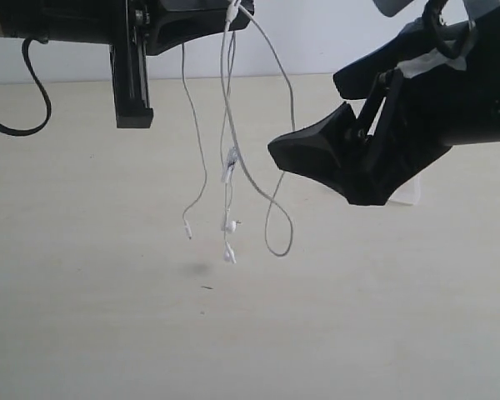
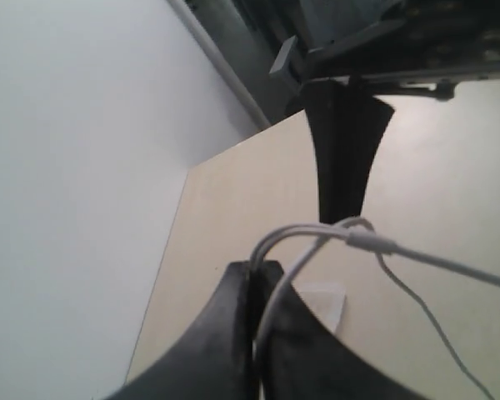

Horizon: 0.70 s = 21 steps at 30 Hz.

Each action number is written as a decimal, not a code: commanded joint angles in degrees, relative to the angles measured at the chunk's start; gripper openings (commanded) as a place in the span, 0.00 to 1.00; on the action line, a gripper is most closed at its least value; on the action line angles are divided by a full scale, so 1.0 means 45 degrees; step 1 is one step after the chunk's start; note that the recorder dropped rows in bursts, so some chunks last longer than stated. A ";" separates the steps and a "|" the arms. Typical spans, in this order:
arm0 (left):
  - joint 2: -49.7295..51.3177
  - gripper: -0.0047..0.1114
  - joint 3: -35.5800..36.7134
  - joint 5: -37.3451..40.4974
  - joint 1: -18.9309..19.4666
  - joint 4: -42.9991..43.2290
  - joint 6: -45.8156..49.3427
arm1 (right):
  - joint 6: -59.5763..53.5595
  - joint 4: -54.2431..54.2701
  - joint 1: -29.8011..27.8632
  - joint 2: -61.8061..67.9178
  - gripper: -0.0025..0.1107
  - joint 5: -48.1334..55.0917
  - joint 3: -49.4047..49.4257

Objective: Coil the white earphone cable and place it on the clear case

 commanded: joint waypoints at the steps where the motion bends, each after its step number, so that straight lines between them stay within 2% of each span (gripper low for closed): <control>1: -0.0007 0.04 -0.0109 -0.0995 0.0122 -0.0044 -0.0168 | -0.2380 0.1992 -0.0040 -0.0128 0.79 -0.0219 -0.0012; 5: 0.0290 0.04 -0.0109 -0.2325 0.0885 -0.0219 -0.0168 | -0.3931 0.3301 -0.0040 -0.0128 0.79 0.0199 -0.0012; 8: 0.0666 0.04 -0.0109 -0.4265 0.1966 -0.0828 -0.0168 | -0.3962 0.3332 -0.0040 -0.0128 0.79 0.0110 0.0017; 11: 0.1087 0.04 -0.0109 -0.4575 0.3011 -0.1465 -0.0266 | -0.3962 0.3332 -0.0040 -0.0074 0.79 -0.0279 0.0017; 15: 0.1533 0.04 -0.0109 -0.4575 0.3265 -0.1173 -0.0299 | -0.4521 0.3985 -0.0040 0.0324 0.79 -0.0655 0.0017; 21: 0.1995 0.04 -0.0109 -0.4575 0.3182 -0.1214 -0.0299 | -0.8326 0.7606 -0.0040 0.2098 0.79 -0.0258 0.0017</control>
